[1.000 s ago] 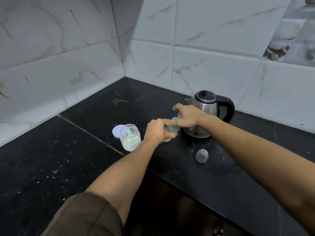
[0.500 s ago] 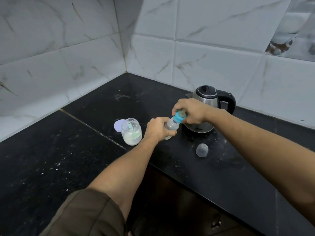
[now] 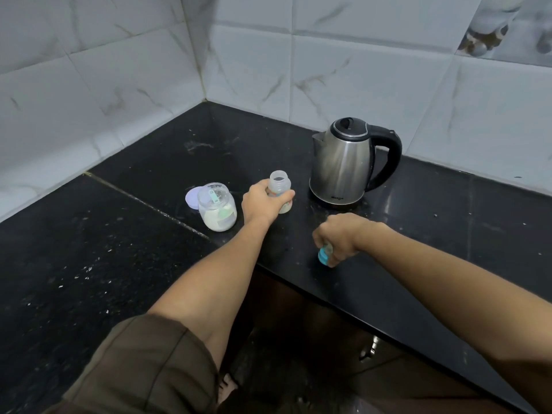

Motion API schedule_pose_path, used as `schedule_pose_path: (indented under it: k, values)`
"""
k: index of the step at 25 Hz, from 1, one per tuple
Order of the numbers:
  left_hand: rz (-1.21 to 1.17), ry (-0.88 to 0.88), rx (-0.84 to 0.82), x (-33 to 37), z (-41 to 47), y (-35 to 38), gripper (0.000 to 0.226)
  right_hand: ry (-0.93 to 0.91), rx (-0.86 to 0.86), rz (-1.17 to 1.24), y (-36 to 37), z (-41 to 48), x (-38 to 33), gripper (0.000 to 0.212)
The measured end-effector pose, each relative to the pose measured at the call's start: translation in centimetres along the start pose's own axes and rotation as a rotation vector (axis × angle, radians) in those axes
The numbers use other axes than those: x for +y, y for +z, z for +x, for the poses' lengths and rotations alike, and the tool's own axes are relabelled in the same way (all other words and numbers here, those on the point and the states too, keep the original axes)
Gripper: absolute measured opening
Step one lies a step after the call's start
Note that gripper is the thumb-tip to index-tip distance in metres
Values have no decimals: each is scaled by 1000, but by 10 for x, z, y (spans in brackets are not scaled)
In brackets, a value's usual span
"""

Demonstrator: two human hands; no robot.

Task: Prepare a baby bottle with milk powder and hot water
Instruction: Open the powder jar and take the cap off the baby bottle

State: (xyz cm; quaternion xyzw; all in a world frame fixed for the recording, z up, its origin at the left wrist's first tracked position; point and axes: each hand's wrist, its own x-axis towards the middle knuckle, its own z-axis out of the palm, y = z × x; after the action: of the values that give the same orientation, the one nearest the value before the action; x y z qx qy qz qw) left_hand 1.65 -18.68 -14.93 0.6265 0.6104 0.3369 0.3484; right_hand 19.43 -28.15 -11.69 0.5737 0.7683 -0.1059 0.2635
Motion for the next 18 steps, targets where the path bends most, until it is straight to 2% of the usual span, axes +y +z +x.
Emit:
schedule_pose_path:
  k: [6, 10, 15, 17, 18]
  values:
    - [-9, 0, -24, -11, -3, 15, 42, -18, -19, -32, 15, -2, 0, 60]
    - [17, -18, -35, -15, 0, 19, 46, -31, 86, 146, -1, 2, 7, 70]
    - [62, -26, -109, -33, 1, 20, 48, 5, 234, 263, -22, 8, 23, 56]
    - [57, -50, -147, -41, 3, 19, 61, -5, 241, 277, -24, 13, 28, 52]
    - [64, -64, -165, -43, 5, 18, 74, -7, 239, 280, -24, 14, 29, 51]
